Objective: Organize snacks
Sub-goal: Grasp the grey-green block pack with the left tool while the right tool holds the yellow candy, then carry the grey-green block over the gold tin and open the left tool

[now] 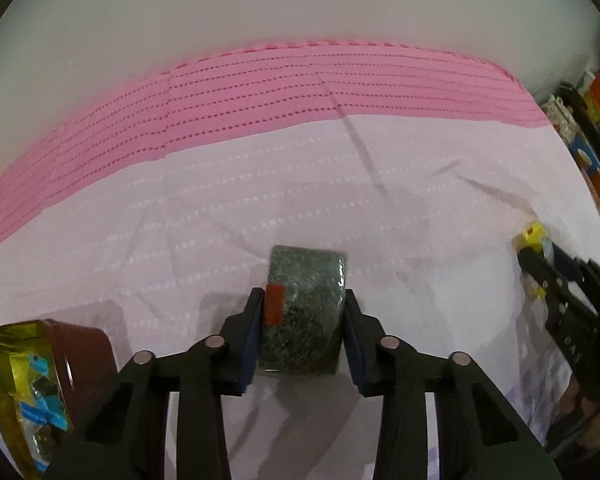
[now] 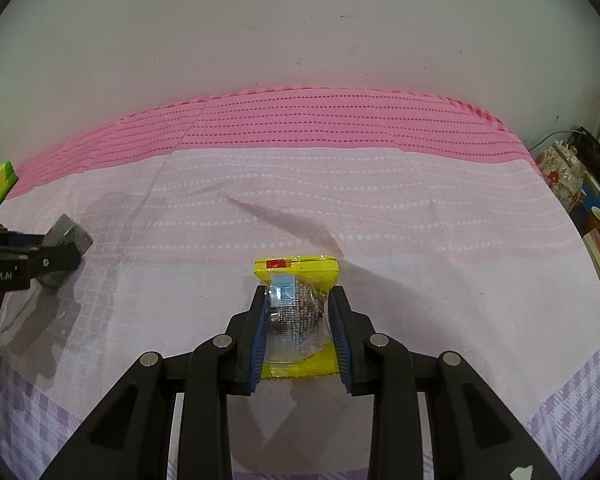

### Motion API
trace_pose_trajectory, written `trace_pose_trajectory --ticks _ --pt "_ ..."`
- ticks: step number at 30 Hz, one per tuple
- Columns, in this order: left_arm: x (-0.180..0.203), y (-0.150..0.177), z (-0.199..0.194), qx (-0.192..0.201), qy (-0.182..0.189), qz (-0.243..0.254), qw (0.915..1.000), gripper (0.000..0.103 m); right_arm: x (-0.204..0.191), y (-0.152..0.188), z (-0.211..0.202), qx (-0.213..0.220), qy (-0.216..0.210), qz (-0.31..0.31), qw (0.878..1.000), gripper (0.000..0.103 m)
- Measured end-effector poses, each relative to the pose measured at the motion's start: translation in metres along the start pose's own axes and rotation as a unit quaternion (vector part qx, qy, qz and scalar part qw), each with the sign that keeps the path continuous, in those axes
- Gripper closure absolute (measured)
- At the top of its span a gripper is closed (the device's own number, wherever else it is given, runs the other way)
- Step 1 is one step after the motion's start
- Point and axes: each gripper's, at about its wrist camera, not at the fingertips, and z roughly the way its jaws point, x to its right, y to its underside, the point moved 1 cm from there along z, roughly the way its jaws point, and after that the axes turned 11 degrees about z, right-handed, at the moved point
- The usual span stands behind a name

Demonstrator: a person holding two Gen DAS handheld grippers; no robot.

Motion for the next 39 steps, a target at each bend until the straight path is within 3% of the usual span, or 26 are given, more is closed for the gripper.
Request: trace_pose_trajectory --ticks 7,14,23,33,39 --pt "0.012 0.022 -0.012 -0.012 -0.013 0.003 0.9998 0.066 0.0 0.0 0.0 0.0 0.0 0.0 1.0 0.074" --pt "0.026 0.053 -0.027 -0.019 -0.003 -0.025 0.9995 0.066 0.0 0.0 0.0 0.0 0.0 0.001 1.0 0.074" --pt "0.031 0.077 -0.062 0.004 -0.01 -0.04 0.9991 0.066 0.0 0.0 0.0 0.0 0.0 0.001 1.0 0.074" --pt "0.005 0.093 -0.125 0.054 -0.026 -0.085 0.9946 0.066 -0.001 0.0 0.0 0.0 0.0 0.001 1.0 0.074" --pt "-0.034 0.109 -0.146 0.058 -0.075 -0.112 0.9892 0.066 0.0 0.0 0.0 0.0 0.0 0.001 1.0 0.075"
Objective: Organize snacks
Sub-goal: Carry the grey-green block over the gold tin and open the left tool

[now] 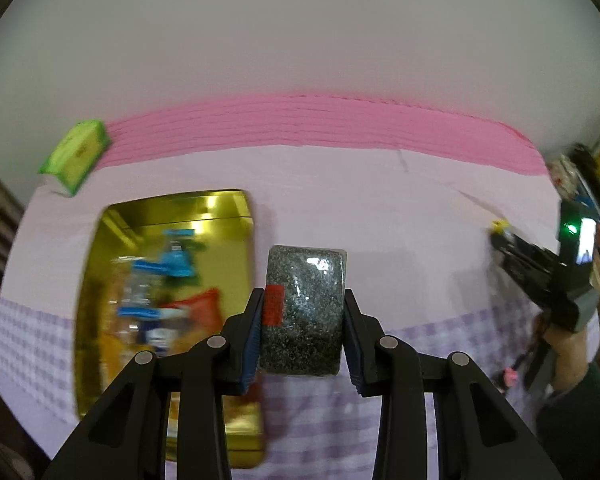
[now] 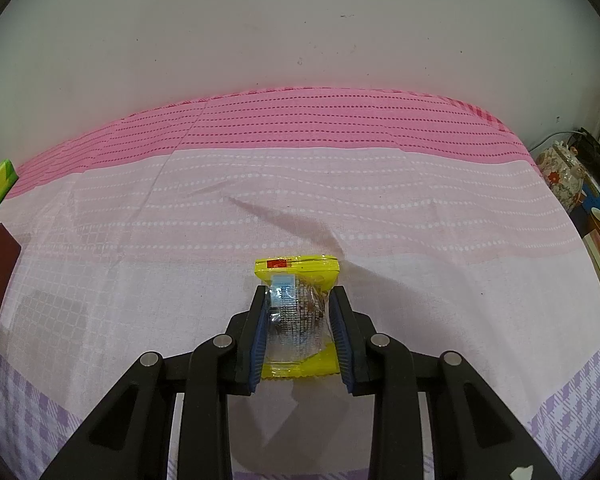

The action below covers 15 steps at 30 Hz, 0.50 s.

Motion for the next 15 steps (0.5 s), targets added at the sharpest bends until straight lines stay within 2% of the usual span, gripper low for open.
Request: trace_pose_trajectory --ticks 9,15 --pt "-0.068 0.019 -0.001 -0.014 -0.058 -0.048 0.9971 0.066 0.0 0.0 0.0 0.0 0.0 0.0 1.0 0.074" --pt "-0.095 0.03 0.009 -0.028 -0.067 -0.074 0.9946 0.066 0.0 0.0 0.0 0.0 0.0 -0.001 1.0 0.075"
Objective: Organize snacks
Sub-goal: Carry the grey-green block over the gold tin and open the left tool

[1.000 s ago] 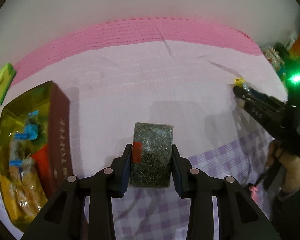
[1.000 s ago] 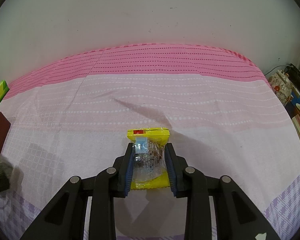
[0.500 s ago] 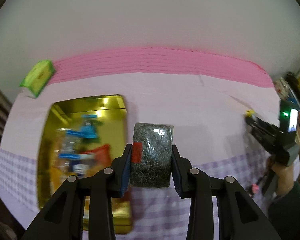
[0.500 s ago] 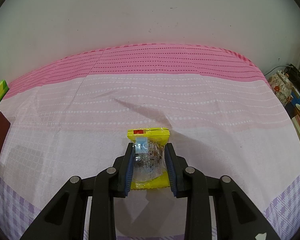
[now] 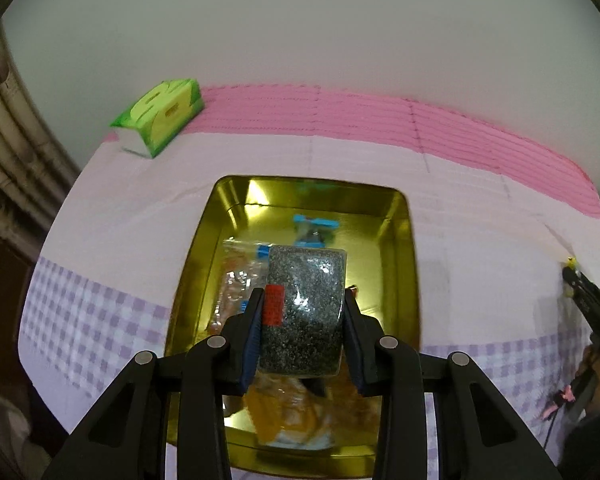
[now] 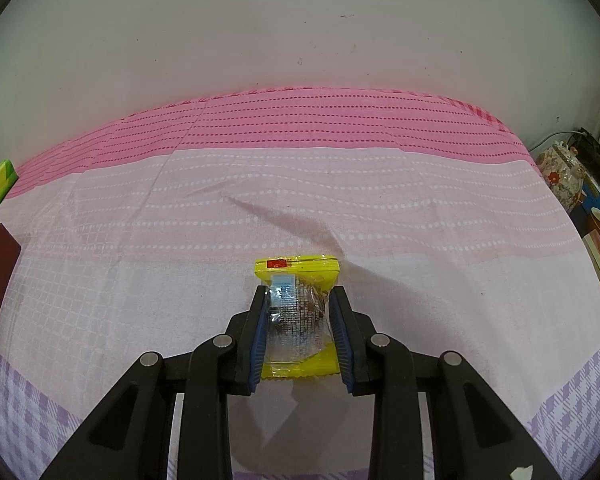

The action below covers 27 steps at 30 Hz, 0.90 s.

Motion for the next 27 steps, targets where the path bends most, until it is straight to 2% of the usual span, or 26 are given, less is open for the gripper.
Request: trace_pose_trajectory --ticks 14,27 --pt "-0.009 0.019 0.036 -0.045 -0.006 0.009 0.9989 0.066 0.0 0.0 0.0 0.0 0.0 0.0 1.0 0.075" --pt "-0.01 0.024 0.044 -0.055 -0.012 0.016 0.9983 0.066 0.0 0.001 0.0 0.001 0.001 -0.001 1.0 0.075"
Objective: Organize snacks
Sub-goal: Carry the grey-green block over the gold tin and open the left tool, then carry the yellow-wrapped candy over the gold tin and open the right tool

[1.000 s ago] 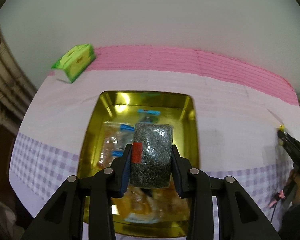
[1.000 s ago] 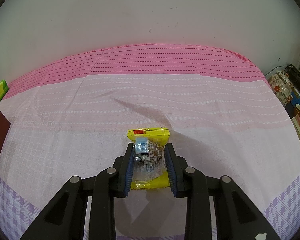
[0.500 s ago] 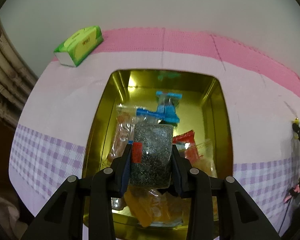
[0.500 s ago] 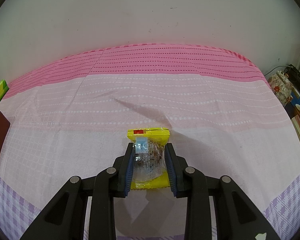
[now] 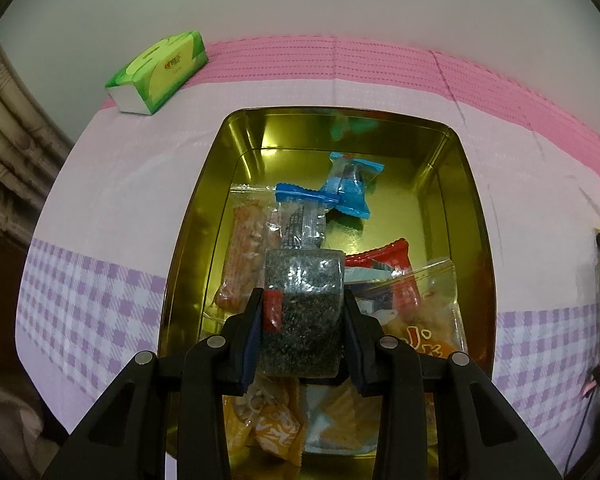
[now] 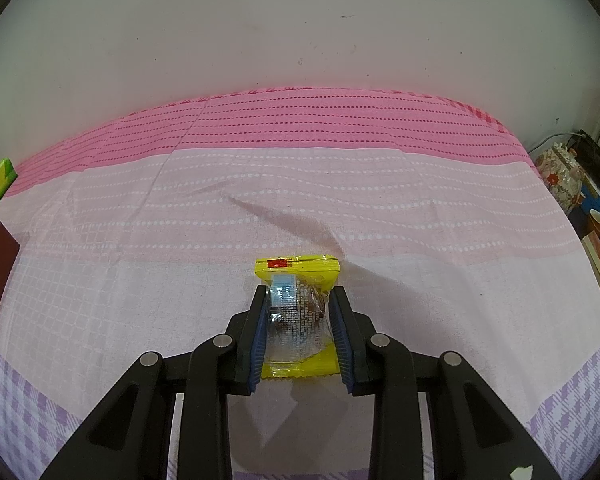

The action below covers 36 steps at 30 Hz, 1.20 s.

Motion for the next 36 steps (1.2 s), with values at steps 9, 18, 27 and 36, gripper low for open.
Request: trace_pose_trajectory --ticks 9,18,27,36 --pt "-0.002 -0.007 -0.016 0.016 -0.022 0.016 0.9995 0.065 0.001 -0.001 0.0 0.0 0.001 -0.002 1.0 0.075" --pt "-0.008 -0.008 -0.05 0.054 -0.029 0.015 0.998 0.065 0.0 -0.001 0.0 0.001 0.003 -0.004 1.0 0.075" --pt "-0.021 0.011 -0.074 0.084 -0.057 -0.002 0.9948 0.065 0.001 -0.001 0.0 0.0 0.002 -0.004 1.0 0.075" --pt "-0.04 0.04 -0.077 0.081 -0.075 -0.026 0.9936 0.065 0.002 -0.001 0.0 0.0 -0.001 -0.002 1.0 0.074"
